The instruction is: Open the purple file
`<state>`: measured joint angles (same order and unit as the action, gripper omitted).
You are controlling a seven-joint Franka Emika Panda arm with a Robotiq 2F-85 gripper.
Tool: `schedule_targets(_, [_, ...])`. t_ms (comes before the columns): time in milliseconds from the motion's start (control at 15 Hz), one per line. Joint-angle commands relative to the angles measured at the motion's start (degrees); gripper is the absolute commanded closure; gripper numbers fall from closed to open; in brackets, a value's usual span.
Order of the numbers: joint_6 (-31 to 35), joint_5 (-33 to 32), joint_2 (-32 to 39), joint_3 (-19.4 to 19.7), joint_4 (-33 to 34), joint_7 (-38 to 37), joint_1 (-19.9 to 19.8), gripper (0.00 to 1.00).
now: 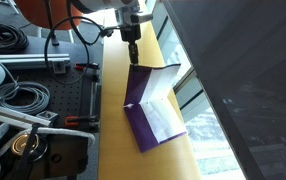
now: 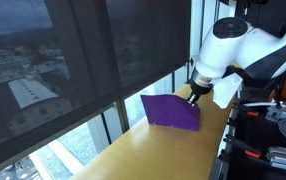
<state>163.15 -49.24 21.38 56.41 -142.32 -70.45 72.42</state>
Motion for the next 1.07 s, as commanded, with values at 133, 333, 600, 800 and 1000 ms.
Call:
schedule_targets(133, [-0.3,-0.2,-3.1,0.3,-2.2,0.6,0.7,0.38])
schedule_targets(333, [0.6,-0.6,-4.1,0.5,-2.6,1.0,0.8,0.15])
schedule_targets(600, [3.8,-0.2,-8.6,-0.1,-3.7,3.9,-0.5,0.0])
schedule_targets(800, [4.7,-0.6,-12.7,0.5,-4.5,9.7,-2.5,0.0])
schedule_targets(1000, [7.5,3.3,-20.4,-1.7,-9.1,22.2,-9.8,0.0])
